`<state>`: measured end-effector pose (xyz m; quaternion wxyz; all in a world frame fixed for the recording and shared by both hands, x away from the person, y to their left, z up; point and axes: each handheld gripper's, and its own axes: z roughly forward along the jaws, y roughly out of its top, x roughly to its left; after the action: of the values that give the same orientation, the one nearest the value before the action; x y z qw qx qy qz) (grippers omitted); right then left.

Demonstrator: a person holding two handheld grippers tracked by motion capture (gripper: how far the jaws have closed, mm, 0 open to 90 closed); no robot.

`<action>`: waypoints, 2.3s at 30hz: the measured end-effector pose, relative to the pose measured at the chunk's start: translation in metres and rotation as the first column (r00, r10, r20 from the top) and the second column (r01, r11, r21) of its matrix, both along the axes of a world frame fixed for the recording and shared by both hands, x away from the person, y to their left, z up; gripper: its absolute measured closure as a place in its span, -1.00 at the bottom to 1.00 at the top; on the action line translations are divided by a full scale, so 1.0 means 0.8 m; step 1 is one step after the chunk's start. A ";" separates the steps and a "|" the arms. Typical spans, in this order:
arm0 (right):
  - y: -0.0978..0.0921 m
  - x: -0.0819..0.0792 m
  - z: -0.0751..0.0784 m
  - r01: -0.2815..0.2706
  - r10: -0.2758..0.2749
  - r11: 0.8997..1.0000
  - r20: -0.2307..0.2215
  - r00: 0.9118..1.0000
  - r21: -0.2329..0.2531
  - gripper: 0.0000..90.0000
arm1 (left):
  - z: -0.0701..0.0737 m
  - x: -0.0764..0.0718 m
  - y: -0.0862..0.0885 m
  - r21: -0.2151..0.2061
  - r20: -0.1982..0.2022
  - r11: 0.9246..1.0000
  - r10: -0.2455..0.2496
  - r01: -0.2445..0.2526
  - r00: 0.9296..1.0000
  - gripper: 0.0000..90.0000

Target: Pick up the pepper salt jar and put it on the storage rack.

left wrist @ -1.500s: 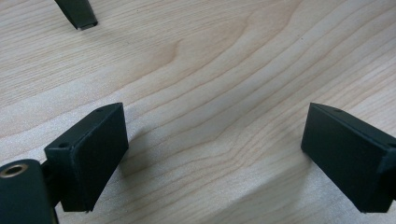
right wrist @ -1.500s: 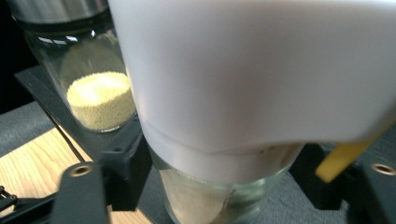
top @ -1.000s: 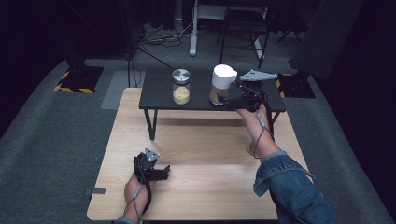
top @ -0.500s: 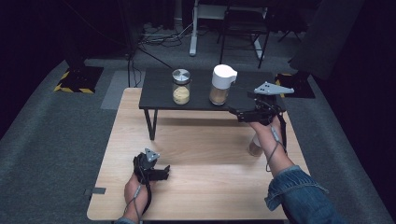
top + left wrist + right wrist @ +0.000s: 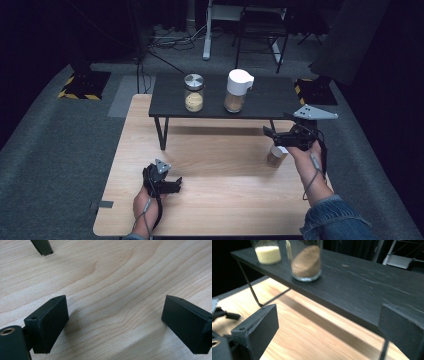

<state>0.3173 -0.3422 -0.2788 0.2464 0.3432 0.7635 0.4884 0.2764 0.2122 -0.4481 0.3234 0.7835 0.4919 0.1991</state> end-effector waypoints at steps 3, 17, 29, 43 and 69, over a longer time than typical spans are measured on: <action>-0.012 -0.008 -0.004 0.008 -0.008 1.000 -0.002 1.000 -0.001 -0.94 | 0.000 0.000 0.000 0.001 0.001 1.000 0.002 -0.002 1.000 -0.84; -0.054 -0.034 -0.034 0.053 -0.053 0.998 -0.016 0.998 0.015 -0.94 | 0.000 0.000 -0.001 0.001 0.002 1.000 0.002 -0.002 1.000 -0.84; -0.080 -0.050 -0.070 0.088 -0.088 0.996 -0.032 0.996 -0.002 -0.94 | 0.000 0.000 0.000 0.001 0.002 1.000 0.003 -0.003 1.000 -0.85; -0.094 -0.062 -0.120 0.099 -0.099 0.995 -0.043 0.994 -0.015 -0.94 | 0.000 0.000 -0.001 0.001 0.001 1.000 0.003 -0.003 1.000 -0.85; -0.097 -0.068 -0.198 0.114 -0.119 0.992 -0.085 0.989 -0.053 -0.94 | 0.000 0.000 -0.001 0.000 -0.001 1.000 0.004 -0.004 1.000 -0.85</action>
<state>0.2626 -0.4201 -0.4374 0.2486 0.4024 0.7639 0.4389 0.2763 0.2118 -0.4480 0.3226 0.7827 0.4935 0.1994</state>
